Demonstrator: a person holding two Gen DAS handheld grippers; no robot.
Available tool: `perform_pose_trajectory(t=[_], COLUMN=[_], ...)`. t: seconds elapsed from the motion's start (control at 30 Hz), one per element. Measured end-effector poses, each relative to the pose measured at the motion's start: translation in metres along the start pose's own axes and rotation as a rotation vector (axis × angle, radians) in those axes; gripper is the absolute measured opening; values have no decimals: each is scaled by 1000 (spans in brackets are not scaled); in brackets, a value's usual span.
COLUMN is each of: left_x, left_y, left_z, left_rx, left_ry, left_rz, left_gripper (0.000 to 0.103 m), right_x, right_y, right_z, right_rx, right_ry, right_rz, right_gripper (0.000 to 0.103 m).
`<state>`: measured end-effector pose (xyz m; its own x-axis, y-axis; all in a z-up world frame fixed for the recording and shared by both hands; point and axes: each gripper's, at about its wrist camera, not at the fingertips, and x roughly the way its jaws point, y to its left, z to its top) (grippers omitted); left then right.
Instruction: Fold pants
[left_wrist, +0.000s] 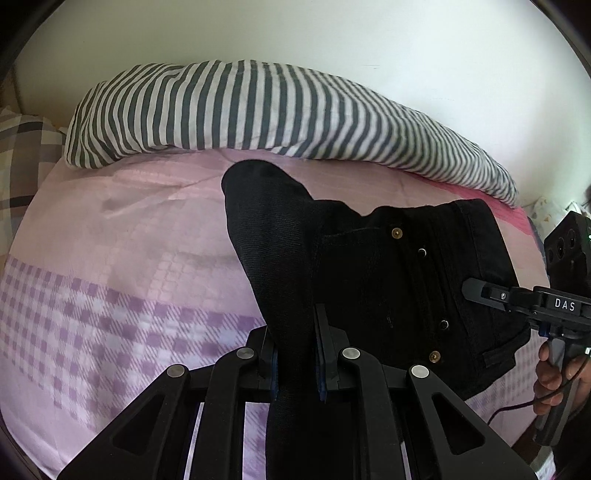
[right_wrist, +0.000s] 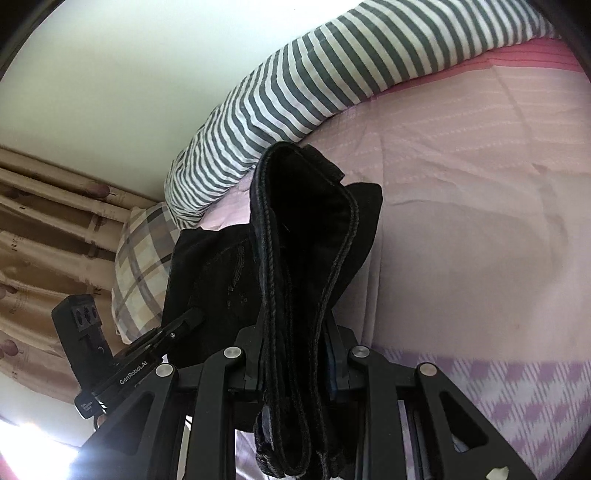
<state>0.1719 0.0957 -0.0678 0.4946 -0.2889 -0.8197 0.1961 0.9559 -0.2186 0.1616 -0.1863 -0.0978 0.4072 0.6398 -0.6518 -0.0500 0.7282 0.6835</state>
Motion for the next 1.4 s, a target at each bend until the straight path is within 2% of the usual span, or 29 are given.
perform_pose_trajectory(t=[0.3, 0.4, 0.67, 0.83, 1.0, 1.17, 1.23, 1.33, 1.4], left_x=[18, 25, 28, 14, -7, -15, -15, -13, -15], left_y=[7, 15, 13, 17, 9, 0, -1, 1, 4], left_z=[3, 1, -4, -9, -27, -55, -65, -73, -75], left_rx=[19, -11, 7, -34, 31, 81, 87, 65, 40], left_ry=[7, 16, 3, -20, -64, -52, -45, -43, -47], left_rz=[20, 4, 47, 68, 134, 164, 166, 162, 153], left_gripper=[16, 19, 33, 38, 39, 39, 39, 40, 40], right_x=[8, 12, 18, 14, -3, -18, -18, -11, -8], right_y=[-20, -28, -12, 2, 21, 28, 28, 25, 19], right_z=[4, 4, -4, -6, -27, -52, -59, -68, -69], right_rx=[27, 31, -90, -144, -236, -267, -265, -280, -263], right_ry=[0, 0, -26, -40, -57, -53, -38, -23, -26], right_rz=[-2, -16, -209, -301, -374, -406, -418, -485, -487], right_gripper=[22, 23, 42, 44, 44, 44, 44, 45, 46])
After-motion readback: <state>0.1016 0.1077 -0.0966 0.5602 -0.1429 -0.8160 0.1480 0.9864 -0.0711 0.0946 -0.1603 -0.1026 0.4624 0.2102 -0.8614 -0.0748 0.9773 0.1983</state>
